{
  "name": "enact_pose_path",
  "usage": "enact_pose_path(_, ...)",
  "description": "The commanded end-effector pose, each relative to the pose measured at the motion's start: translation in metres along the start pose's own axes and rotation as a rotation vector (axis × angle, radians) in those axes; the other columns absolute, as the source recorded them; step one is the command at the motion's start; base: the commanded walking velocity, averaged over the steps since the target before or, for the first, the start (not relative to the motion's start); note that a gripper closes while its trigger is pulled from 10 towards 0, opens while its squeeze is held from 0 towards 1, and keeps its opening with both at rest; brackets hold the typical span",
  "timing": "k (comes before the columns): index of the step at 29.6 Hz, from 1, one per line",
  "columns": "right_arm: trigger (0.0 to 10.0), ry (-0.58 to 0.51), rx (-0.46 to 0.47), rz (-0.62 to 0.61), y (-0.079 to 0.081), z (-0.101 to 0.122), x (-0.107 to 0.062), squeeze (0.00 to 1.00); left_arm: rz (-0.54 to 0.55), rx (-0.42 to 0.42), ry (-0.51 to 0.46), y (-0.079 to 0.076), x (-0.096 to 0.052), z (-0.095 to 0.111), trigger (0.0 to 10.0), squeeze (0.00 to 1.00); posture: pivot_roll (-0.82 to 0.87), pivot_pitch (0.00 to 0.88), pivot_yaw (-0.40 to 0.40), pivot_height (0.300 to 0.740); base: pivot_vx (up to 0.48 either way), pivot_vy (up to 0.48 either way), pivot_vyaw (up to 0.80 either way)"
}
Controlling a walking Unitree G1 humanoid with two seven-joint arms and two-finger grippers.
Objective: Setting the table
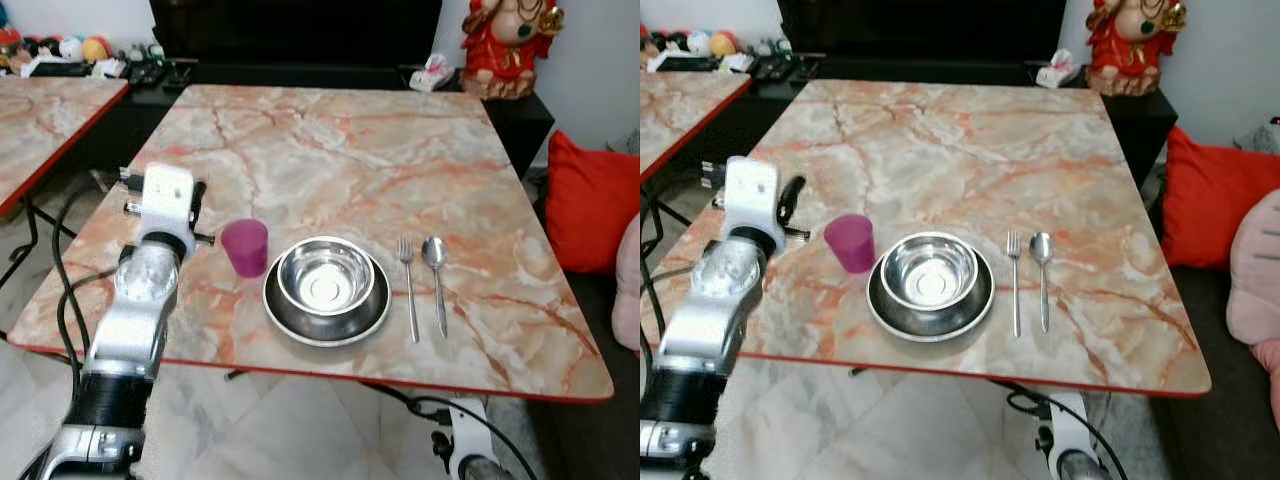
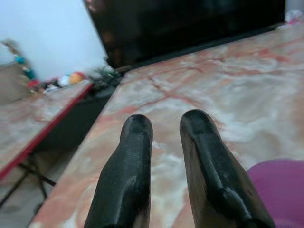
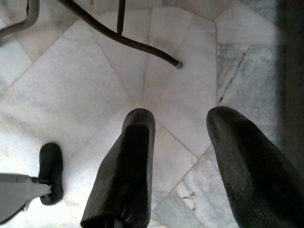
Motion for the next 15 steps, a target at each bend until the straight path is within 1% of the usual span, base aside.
enact_pose_path(1, 10.0, -0.003, 0.031, -0.009, -0.001, -0.002, -0.001, 0.0, 0.034, 0.011, -0.067, -0.002, -0.006, 0.008, 10.0, 0.0, 0.1, 0.038, 0.006, 0.74, 0.0, 0.0, 0.0)
enact_pose_path(2, 10.0, -0.004, 0.033, -0.009, -0.001, -0.002, -0.001, 0.0, 0.045, 0.016, -0.068, -0.006, -0.01, 0.005, 10.0, 0.0, 0.1, 0.036, 0.005, 0.74, 0.0, 0.0, 0.0)
enact_pose_path(3, 10.0, -0.005, 0.032, -0.007, 0.0, -0.002, -0.001, 0.0, 0.063, -0.006, -0.072, -0.01, -0.014, 0.002, 10.0, 0.0, 0.1, 0.036, 0.005, 0.74, 0.0, 0.0, 0.0)
enact_pose_path(7, 10.0, -0.005, 0.032, -0.006, 0.0, -0.001, 0.0, 0.0, 0.059, -0.005, -0.078, -0.016, -0.013, 0.001, 10.0, 0.0, 0.1, 0.031, 0.005, 0.74, 0.0, 0.0, 0.0)
enact_pose_path(8, 10.0, -0.005, 0.032, -0.007, 0.0, -0.001, 0.0, 0.0, 0.067, -0.019, -0.088, -0.015, -0.01, 0.004, 10.0, 0.0, 0.1, 0.03, 0.009, 0.74, 0.0, 0.48, 0.0)
enact_pose_path(11, 10.0, -0.005, 0.034, -0.006, 0.0, -0.001, 0.0, 0.0, 0.075, -0.011, -0.111, -0.013, -0.007, 0.008, 10.0, 0.0, 0.09, 0.029, 0.011, 0.74, 0.0, 0.48, 0.0)
enact_pose_path(15, 10.0, -0.006, 0.03, -0.003, 0.001, -0.001, 0.0, 0.0, 0.087, -0.014, -0.124, -0.011, -0.005, 0.01, 10.0, 0.0, 0.09, 0.029, 0.013, 0.74, 0.0, 0.48, 0.0)
Point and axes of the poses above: a point about 5 cm out from each wrist's last joint towards the gripper, its own x axis pointing out of the wrist towards the gripper, its own z axis along the axis of the wrist's last joint, y = z × x, the point moved 3 cm from there along x, pointing out of the wrist towards the gripper, and after that the axes turned 10 degrees about x, right-handed, at the moved point
